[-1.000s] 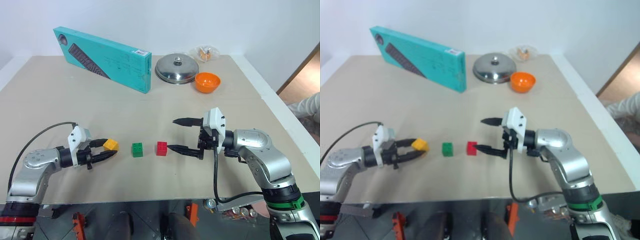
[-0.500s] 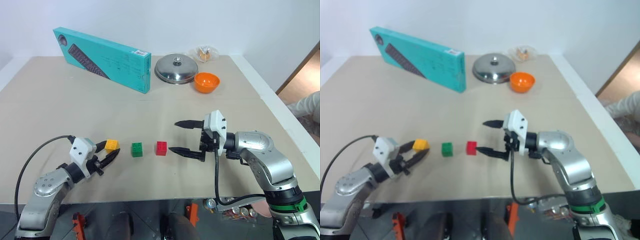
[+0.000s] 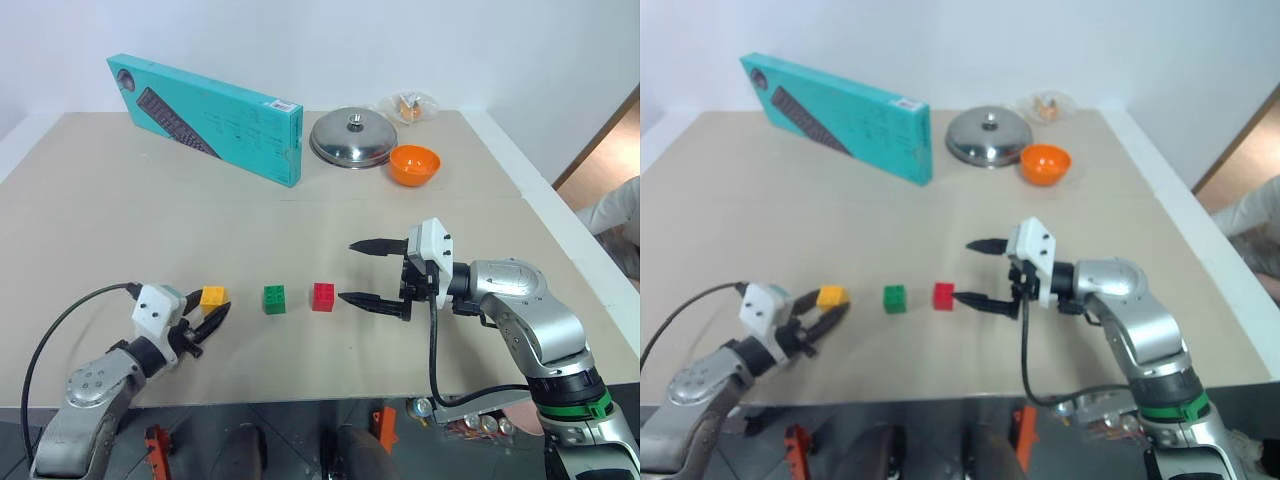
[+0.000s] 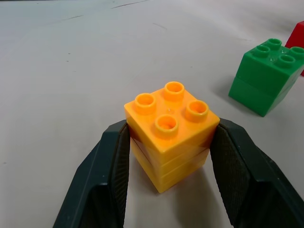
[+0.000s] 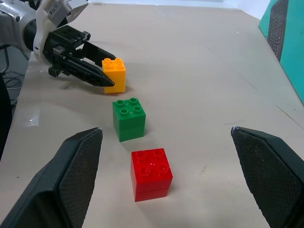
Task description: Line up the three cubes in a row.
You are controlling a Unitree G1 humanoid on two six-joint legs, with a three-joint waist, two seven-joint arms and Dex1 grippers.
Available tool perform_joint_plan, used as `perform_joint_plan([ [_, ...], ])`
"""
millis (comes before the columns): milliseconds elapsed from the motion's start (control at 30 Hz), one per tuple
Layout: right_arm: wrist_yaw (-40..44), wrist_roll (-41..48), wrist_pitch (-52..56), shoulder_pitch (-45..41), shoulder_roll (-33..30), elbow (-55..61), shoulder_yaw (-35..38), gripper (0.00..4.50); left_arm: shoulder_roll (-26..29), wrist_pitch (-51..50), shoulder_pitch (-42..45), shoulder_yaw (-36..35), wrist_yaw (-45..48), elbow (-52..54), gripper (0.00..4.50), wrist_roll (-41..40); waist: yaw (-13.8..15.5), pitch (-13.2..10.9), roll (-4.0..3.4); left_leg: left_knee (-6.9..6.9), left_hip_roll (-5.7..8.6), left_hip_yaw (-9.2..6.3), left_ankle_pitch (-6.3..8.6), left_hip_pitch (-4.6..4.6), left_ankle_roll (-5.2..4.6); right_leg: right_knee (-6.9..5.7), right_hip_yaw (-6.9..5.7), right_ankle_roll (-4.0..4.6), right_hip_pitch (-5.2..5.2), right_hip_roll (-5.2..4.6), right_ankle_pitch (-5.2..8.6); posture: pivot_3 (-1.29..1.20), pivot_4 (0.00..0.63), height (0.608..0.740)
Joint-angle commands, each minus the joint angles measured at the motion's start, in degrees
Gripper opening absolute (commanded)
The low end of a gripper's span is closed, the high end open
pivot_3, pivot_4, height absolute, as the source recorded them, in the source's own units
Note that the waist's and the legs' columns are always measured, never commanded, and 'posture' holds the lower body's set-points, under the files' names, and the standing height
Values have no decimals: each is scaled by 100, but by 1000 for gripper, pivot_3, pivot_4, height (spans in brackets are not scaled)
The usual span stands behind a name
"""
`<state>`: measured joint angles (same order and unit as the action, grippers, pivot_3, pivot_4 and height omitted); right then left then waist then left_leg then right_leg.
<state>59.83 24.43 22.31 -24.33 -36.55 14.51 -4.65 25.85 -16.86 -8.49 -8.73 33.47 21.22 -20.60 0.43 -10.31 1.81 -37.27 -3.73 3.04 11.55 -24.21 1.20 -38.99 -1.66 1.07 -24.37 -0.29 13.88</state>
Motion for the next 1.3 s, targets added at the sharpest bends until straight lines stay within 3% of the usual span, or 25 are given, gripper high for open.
perform_joint_plan([
  [33,17,28,-67,-72,-6,134,32,4500,5,4,101,24,-67,150,1994,5,0,0,0,0,0,0,0,0,0,0,0,0,0,0,0,0,150,740],
  [700,27,42,-47,-31,-60,171,76,4500,44,-86,294,196,-78,-188,1994,131,0,0,0,1,1,-1,0,0,0,0,-2,0,0,0,0,0,150,740],
  [767,34,42,-48,-34,-65,167,77,4500,55,-118,303,212,-61,-192,2886,126,0,0,0,1,1,-1,0,0,0,0,-2,0,0,0,0,0,150,740],
  [933,48,49,-47,-37,-73,153,84,4500,187,-83,277,171,107,-133,4493,97,0,0,0,1,1,-1,0,0,0,0,-1,0,0,1,0,0,150,740],
  [1133,49,74,-43,-35,-63,144,97,4500,445,-241,352,-98,329,146,4493,-238,0,0,0,3,0,-2,0,0,0,0,-2,3,-2,2,2,0,150,740],
  [1300,56,156,3,-14,-81,195,159,4500,973,-961,421,-746,858,729,4493,-1524,-1,-4,4,3,-2,-2,0,-2,0,0,-4,4,-3,2,2,0,150,740],
])
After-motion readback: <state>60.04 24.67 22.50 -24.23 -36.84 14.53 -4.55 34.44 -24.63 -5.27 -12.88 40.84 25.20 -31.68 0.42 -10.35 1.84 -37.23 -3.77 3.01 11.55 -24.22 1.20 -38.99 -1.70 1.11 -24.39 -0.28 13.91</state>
